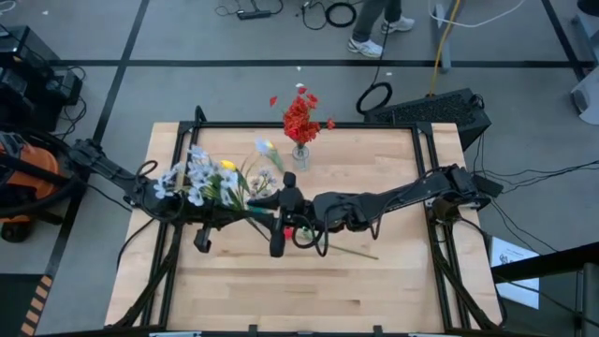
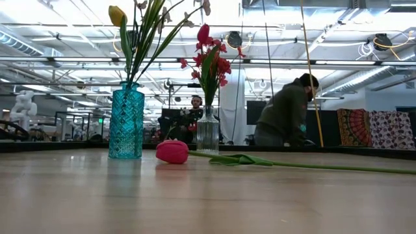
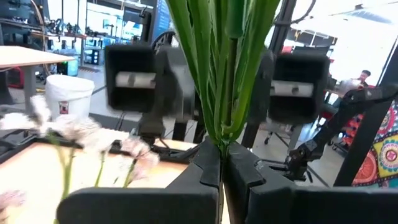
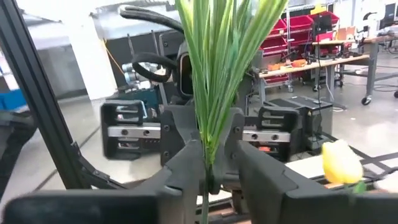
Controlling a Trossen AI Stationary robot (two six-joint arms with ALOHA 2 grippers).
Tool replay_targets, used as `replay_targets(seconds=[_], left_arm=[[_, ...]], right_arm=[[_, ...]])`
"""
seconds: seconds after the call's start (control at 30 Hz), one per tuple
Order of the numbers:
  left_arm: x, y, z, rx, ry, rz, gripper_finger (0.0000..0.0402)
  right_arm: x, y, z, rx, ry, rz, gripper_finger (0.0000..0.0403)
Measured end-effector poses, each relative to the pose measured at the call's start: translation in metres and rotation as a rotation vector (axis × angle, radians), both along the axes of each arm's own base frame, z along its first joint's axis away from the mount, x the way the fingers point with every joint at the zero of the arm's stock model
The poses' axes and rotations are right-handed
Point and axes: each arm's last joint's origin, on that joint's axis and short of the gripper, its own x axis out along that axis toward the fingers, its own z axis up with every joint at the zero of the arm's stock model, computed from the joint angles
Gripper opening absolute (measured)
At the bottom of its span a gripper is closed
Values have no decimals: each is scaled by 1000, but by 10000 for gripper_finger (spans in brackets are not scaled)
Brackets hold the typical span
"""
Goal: Sort flowers into vase by color
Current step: Put the white flowers into the blue vase
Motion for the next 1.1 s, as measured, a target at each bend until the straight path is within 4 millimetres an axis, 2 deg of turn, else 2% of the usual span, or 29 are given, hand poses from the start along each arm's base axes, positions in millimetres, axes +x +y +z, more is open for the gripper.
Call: replay_targets(seconds=[0.2,0.37,0.5,0.67,0.8,0.93,1.1], left_arm=[[-27,16,12,19,41,32,2],[-52,31,24,75,147,86,1],[-60,38,24,95,216,150,1],[-62,40,15,133,295,209,1],[-58,39,6,143,313,253,1],[-52,38,-4,152,297,304,1],[-41,37,-17,183,265,335,1]], right_arm=[[-28,-3,20,-25,113,14,127],[-64,3,37,211,216,44,126],[-94,16,35,257,388,63,110],[-121,34,14,314,649,26,55],[-126,42,-10,341,817,-83,7],[-125,48,-36,333,936,-201,13],[-113,55,-63,318,1039,-245,4]])
